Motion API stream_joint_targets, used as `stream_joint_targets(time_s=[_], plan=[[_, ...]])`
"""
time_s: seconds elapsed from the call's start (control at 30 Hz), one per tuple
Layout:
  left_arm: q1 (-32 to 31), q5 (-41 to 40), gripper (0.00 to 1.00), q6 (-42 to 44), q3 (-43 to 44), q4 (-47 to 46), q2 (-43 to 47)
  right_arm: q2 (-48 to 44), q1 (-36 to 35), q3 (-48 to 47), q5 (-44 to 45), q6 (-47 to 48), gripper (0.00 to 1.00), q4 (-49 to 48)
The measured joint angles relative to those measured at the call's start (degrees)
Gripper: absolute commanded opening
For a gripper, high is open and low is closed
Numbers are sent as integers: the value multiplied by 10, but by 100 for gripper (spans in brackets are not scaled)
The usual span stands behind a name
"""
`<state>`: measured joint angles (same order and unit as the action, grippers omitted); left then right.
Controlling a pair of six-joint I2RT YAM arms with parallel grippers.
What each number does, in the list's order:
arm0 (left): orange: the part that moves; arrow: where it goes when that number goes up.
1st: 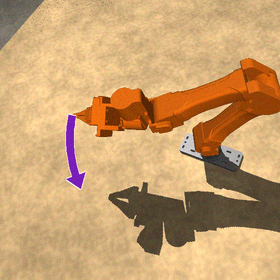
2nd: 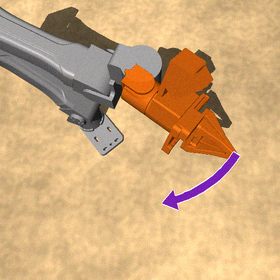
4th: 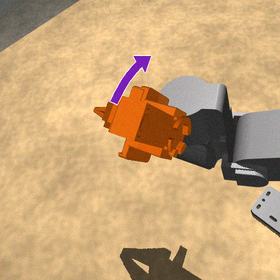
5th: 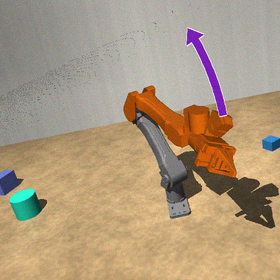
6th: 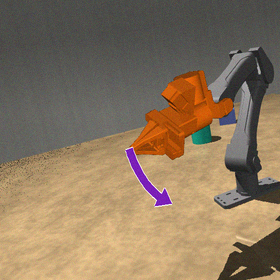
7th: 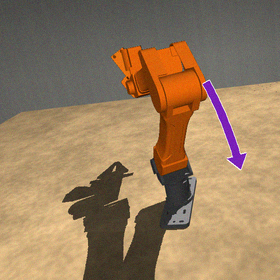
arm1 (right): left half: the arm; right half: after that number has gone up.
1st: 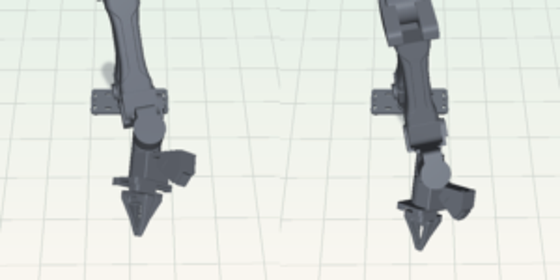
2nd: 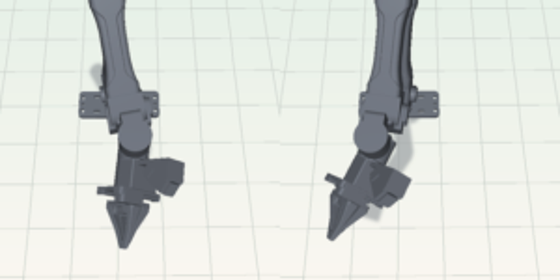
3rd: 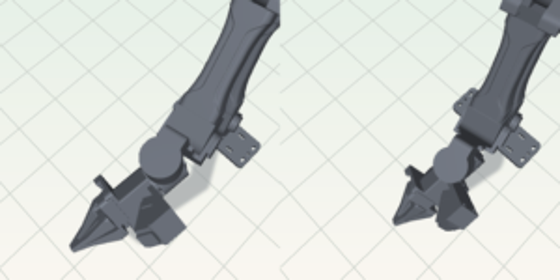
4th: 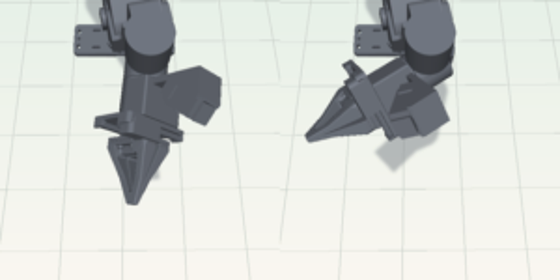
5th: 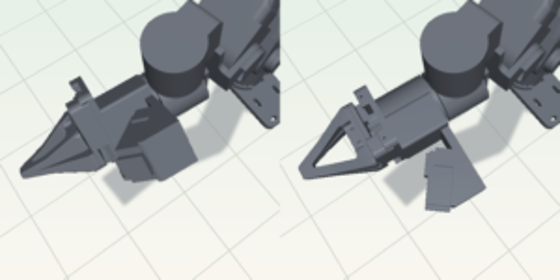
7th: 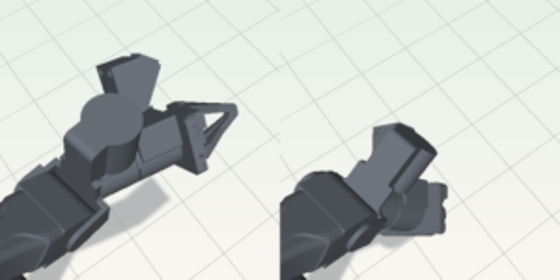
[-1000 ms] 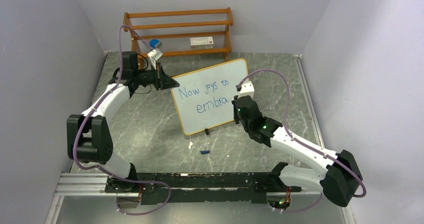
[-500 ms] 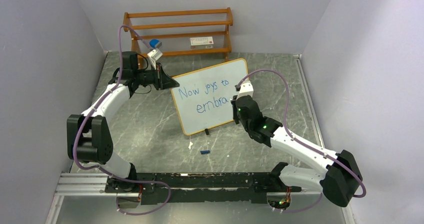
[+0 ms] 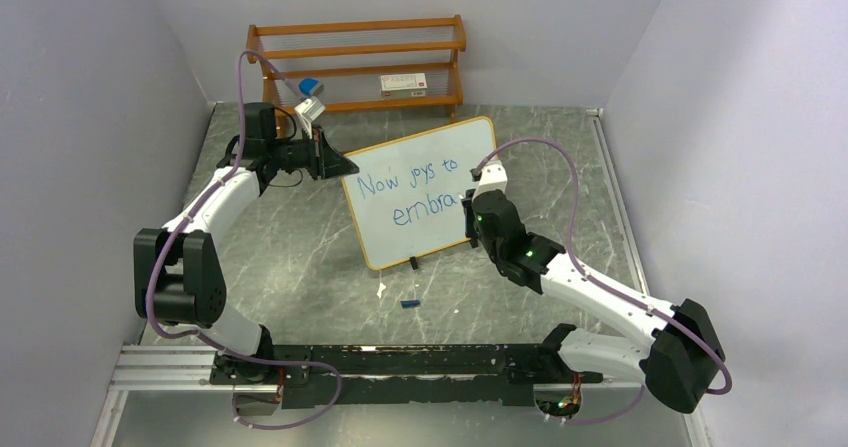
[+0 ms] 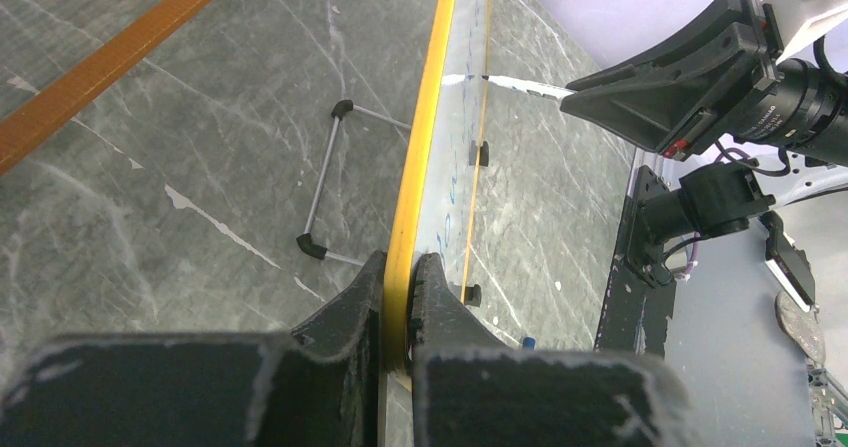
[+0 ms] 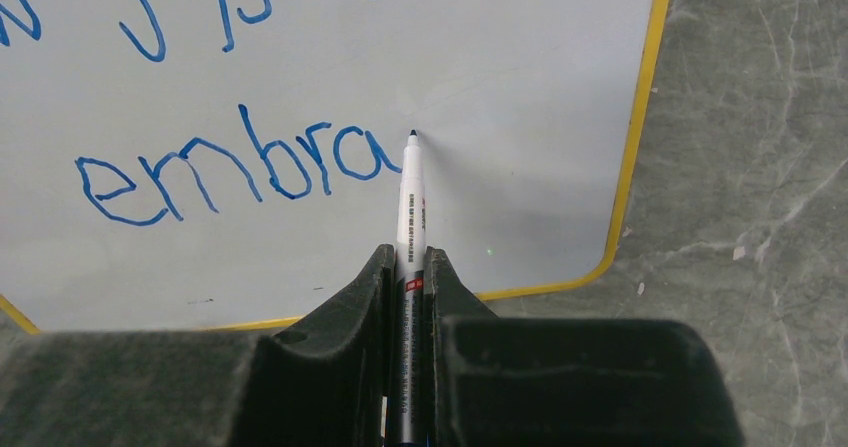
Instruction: Write a sentence on the whiteboard
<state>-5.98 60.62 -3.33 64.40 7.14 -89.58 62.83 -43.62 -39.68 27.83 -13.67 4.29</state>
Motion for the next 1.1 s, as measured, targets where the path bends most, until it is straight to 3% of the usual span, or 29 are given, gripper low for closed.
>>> stream_joint_targets(time_s=[1.1], plan=[[0,-3,5,0,0,0,0,17,4,-2,-6,9,0,-14]])
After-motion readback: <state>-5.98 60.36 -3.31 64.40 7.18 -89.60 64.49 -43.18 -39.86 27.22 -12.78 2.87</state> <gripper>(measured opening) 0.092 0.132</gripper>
